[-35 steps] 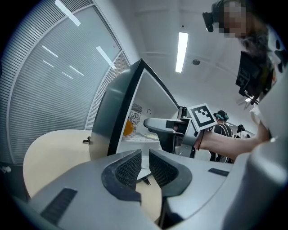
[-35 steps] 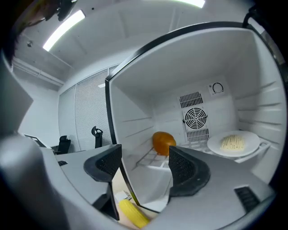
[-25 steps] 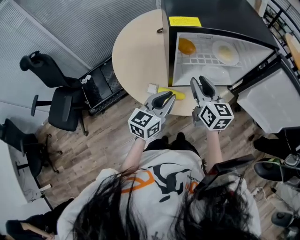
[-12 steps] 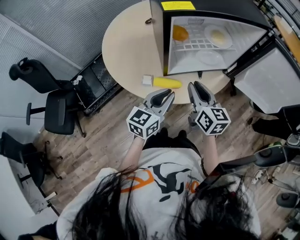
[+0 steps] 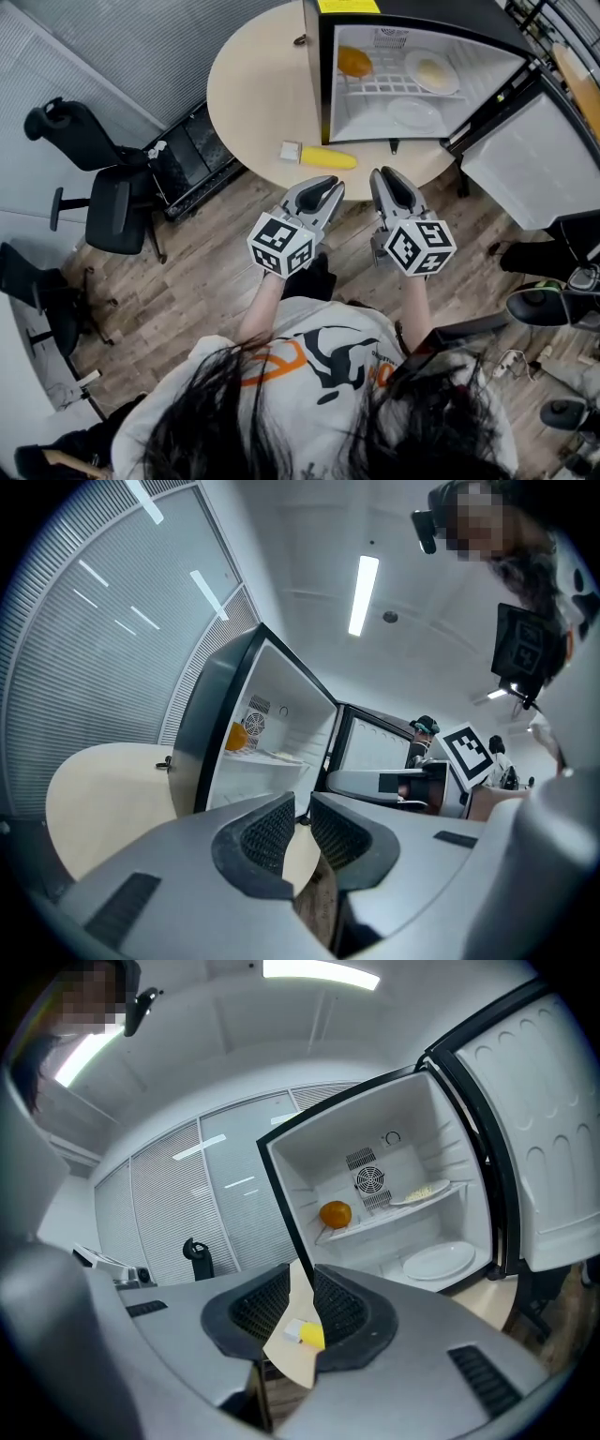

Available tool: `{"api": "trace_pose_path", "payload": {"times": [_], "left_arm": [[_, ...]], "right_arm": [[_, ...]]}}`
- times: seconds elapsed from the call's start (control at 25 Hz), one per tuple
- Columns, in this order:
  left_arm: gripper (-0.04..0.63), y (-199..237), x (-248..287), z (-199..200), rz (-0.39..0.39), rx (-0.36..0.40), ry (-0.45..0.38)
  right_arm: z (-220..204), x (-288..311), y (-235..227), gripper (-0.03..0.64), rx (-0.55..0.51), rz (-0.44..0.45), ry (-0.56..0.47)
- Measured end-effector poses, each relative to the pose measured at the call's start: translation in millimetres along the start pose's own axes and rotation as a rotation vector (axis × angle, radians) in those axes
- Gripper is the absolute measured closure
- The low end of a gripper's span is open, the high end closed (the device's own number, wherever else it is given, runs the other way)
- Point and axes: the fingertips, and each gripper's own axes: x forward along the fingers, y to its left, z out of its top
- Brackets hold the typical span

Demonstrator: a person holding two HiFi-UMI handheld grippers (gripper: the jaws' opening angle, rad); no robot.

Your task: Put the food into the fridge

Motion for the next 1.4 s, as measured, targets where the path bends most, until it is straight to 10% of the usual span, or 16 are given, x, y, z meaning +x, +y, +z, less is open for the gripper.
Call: {"api": "trace_pose_path", "payload": {"times": [1.4], "left_arm": [[0.546, -221.5, -69.7, -82.6, 0.11, 0.039, 0.024]], "right_arm": [[-66.9, -219.2, 12.7, 0.575, 0.027, 0.136, 0.062]]}}
